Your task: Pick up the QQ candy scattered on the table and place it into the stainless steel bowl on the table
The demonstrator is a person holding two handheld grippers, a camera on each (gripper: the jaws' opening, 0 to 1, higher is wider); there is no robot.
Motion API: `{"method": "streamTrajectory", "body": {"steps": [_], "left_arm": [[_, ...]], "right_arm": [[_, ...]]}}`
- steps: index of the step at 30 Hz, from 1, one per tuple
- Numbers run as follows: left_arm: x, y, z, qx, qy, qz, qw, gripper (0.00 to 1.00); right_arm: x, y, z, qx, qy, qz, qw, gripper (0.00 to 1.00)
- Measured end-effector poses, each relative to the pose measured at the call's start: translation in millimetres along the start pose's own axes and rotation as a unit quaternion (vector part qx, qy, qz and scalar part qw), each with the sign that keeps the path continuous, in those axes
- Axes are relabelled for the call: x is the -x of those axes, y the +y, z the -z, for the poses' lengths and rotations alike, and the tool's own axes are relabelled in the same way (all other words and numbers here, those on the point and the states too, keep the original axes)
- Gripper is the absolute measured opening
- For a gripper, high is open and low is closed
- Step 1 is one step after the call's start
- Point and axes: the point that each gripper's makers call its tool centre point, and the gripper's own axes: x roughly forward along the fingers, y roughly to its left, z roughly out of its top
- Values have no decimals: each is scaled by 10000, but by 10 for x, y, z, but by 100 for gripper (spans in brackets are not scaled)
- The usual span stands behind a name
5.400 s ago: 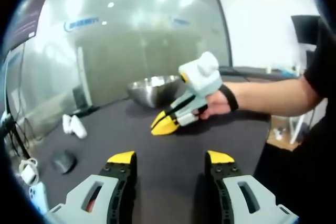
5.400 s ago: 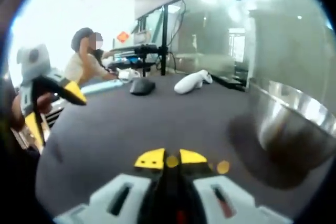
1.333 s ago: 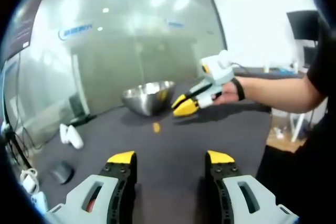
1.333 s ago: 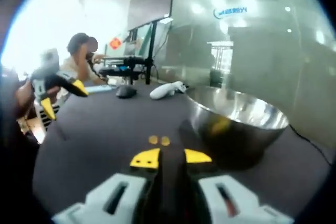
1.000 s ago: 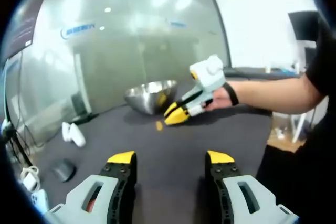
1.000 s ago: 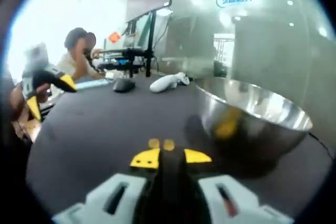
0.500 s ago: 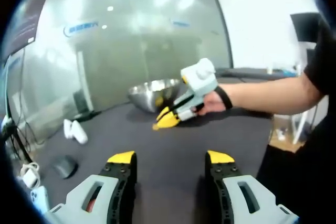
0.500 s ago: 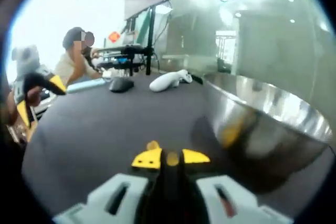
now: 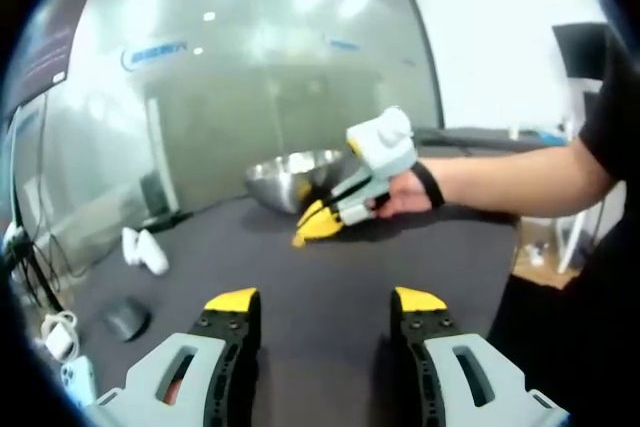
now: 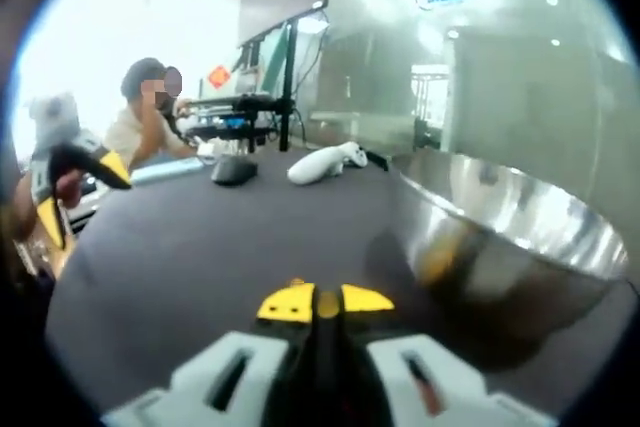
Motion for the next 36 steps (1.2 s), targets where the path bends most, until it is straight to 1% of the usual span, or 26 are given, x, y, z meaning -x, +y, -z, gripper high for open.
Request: {"method": "streamTrajectory", "body": {"steps": [3,6,7,9,11,12,16,18,21,26,27,29,30,32,33,36], "left_arm": [[3,12,-21,9,-29,-10,10000,53],[-9,5,-10,10,-15,1,10000,53],[-15,0,-3,4,-3,9,10000,53],[-20,-11,4,-7,14,28,10000,53],[-19,-19,-5,-9,-2,44,10000,53],[-20,-20,-7,-3,-4,49,10000,53],[-37,-13,-10,-16,14,40,10000,53],[-55,-32,-30,-30,-6,63,10000,53],[-74,-73,-64,-53,-33,107,9999,53],[-79,-102,-83,-113,-32,157,9998,53],[-79,-101,-83,-107,-31,152,9998,53],[-81,-109,-74,-97,-22,151,9998,53],[-83,-116,-68,-96,-13,154,9998,53],[-83,-133,-65,-98,-9,166,9998,53],[-81,-140,-66,-95,-15,176,9998,53],[-65,-135,-62,-89,-23,175,9998,53]], "right_arm": [[157,-27,-68,-42,-53,182,9998,9],[283,-44,-107,63,-127,282,9995,9],[355,-39,-121,119,-172,309,9993,9],[532,-74,-202,343,-433,503,9972,9],[703,-64,-184,307,-492,480,9972,9],[781,-105,-197,294,-563,587,9963,9],[1047,-319,-209,131,-620,970,9933,9],[1119,-402,-210,70,-615,1089,9921,9],[1183,-507,-270,24,-654,1302,9893,9],[1208,-673,-548,-58,-933,1547,9835,9],[1195,-708,-611,-103,-1013,1582,9821,9],[1137,-768,-811,-304,-1430,1566,9768,9],[1099,-802,-847,-493,-1480,1567,9752,9],[1039,-902,-869,-522,-1423,1752,9728,9],[991,-990,-857,-534,-1300,1943,9708,9],[863,-1086,-845,-678,-1211,2012,9697,9]]}}
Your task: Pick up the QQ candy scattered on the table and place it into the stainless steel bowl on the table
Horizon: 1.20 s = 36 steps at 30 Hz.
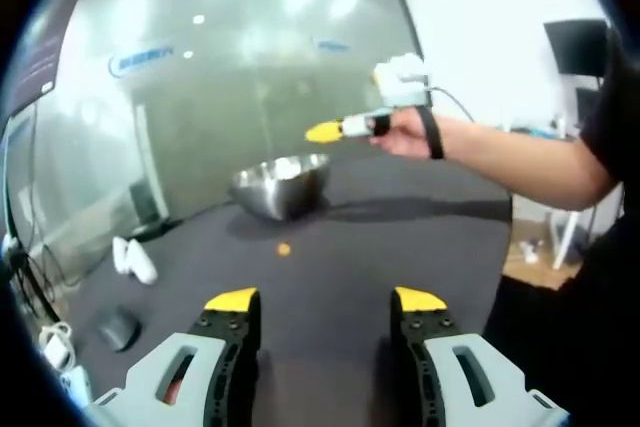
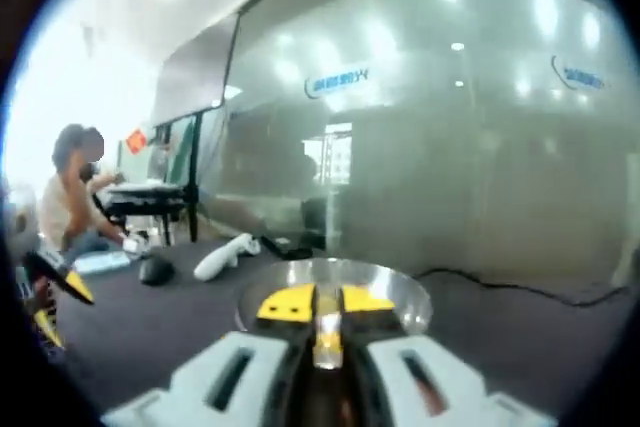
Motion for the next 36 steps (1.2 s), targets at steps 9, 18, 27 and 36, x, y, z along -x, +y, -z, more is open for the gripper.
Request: {"method": "streamTrajectory", "body": {"steps": [9,18,27,36], "left_arm": [[50,88,17,70,-32,-126,9999,53],[35,95,-2,73,-72,-145,9998,53],[48,121,10,99,-80,-178,9998,53],[-7,105,-25,87,-108,-134,9998,53]], "right_arm": [[-108,-69,-91,-881,-415,114,9952,29],[41,-98,-39,-706,-219,180,9971,25],[469,309,-60,-197,-225,-911,9954,25],[768,486,338,26,188,-1721,9849,24]]}}
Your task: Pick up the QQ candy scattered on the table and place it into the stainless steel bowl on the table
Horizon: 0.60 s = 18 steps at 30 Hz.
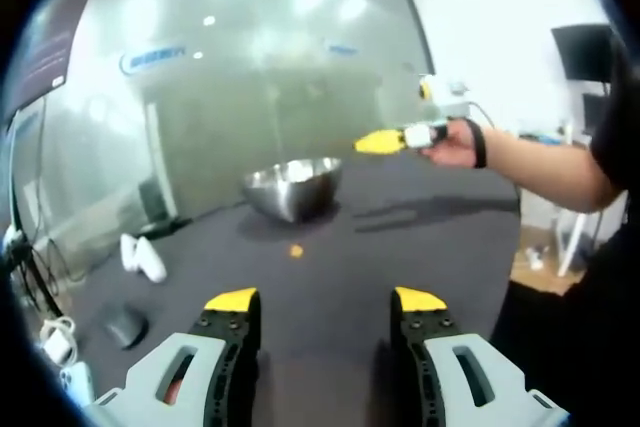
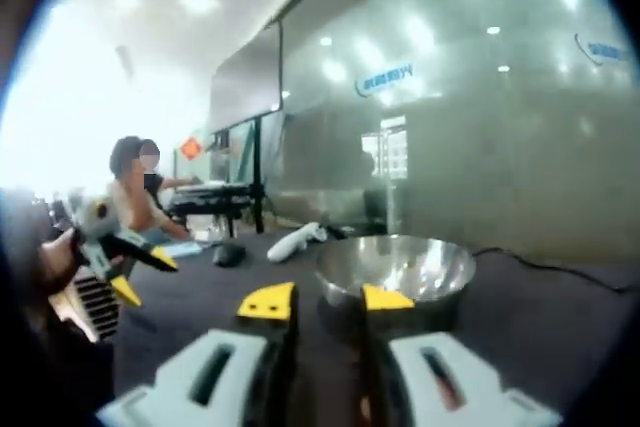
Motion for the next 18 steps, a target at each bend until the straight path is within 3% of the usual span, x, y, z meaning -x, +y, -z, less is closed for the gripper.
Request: {"method": "streamTrajectory", "body": {"steps": [3,18], "left_arm": [[-24,-12,18,-25,38,18,10000,53],[3,-56,-7,20,15,67,10000,53]], "right_arm": [[-61,-20,228,205,314,-93,9993,23],[-831,354,617,-15,800,-581,9951,22]]}}
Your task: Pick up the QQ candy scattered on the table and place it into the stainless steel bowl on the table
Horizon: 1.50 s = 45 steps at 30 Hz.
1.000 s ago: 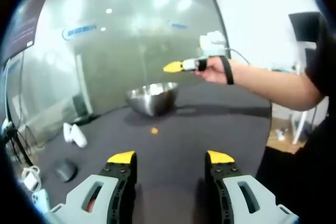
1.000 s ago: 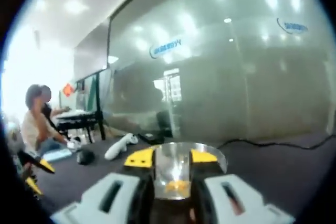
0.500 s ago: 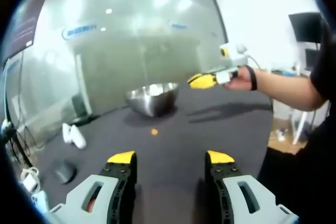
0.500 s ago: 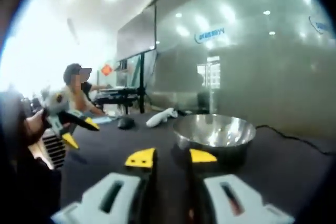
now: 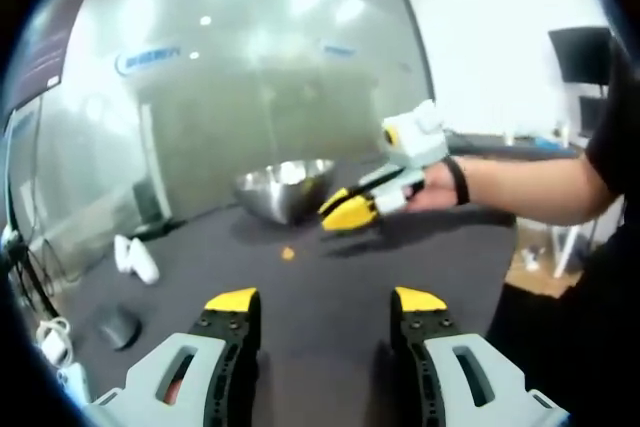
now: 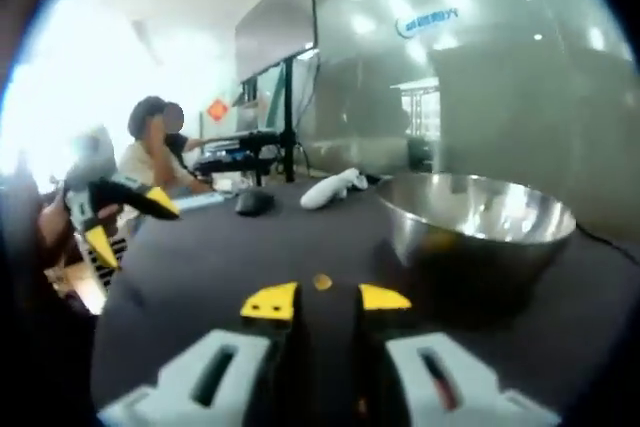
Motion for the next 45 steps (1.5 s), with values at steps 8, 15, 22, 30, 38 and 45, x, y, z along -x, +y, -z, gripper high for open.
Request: {"method": "streamTrajectory", "body": {"steps": [8,15,22,30,38,45], "left_arm": [[18,11,27,38,25,-6,10000,53],[25,28,25,101,1,0,9999,53],[59,98,32,173,-31,-110,9998,53],[41,66,51,114,17,-77,9999,53],[-11,60,28,93,14,-66,9999,53],[-56,22,23,67,13,3,10000,53]], "right_arm": [[-369,41,177,221,496,375,9978,22],[-515,127,181,136,538,365,9978,21],[-533,237,174,485,602,277,9966,10],[-430,250,99,519,592,247,9966,9],[51,160,-231,459,215,419,9978,9],[415,-64,-238,276,62,654,9975,10]]}}
